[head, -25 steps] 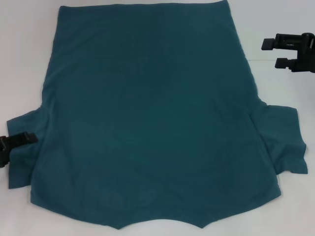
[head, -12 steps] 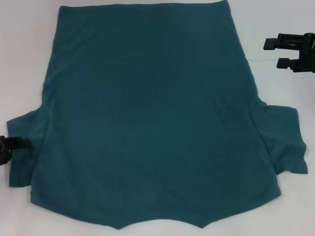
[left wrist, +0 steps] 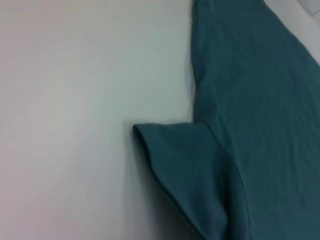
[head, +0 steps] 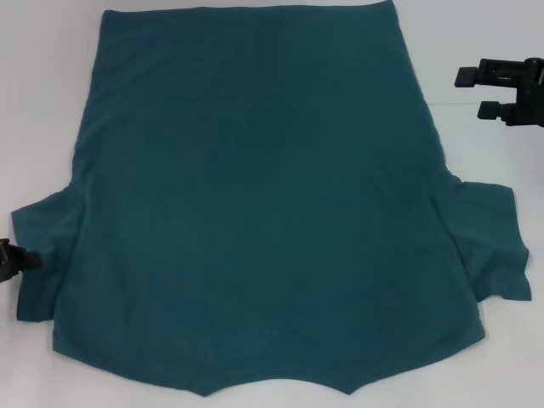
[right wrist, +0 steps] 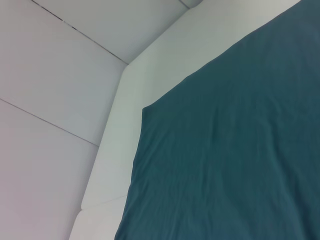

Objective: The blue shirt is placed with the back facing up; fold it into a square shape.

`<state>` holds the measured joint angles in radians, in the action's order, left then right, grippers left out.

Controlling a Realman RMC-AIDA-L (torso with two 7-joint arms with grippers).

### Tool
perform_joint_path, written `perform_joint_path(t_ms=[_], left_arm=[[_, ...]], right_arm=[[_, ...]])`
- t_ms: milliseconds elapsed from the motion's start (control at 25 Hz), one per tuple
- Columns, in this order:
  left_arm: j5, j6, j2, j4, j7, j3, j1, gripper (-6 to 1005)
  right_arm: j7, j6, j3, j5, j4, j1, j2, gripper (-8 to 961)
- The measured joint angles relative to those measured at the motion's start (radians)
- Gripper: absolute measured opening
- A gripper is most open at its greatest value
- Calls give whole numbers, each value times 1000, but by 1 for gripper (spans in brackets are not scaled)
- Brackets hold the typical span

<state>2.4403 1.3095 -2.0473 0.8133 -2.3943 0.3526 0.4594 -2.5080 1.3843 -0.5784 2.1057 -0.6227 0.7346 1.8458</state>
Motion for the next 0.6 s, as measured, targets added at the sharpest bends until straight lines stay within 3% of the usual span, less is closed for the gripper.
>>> perform_joint_path(t_ms=[240, 400, 600], left_arm=[[72, -6, 6, 97, -1, 95, 14, 3], [157, -44, -3, 183, -23, 161, 21, 3], [290, -56, 8, 191, -34, 185, 71, 3]], right_arm=[[0, 3, 0, 0, 0, -1, 1, 912], [0, 2, 0, 0, 0, -2, 1, 912], [0, -1, 2, 1, 0, -3, -1, 911]])
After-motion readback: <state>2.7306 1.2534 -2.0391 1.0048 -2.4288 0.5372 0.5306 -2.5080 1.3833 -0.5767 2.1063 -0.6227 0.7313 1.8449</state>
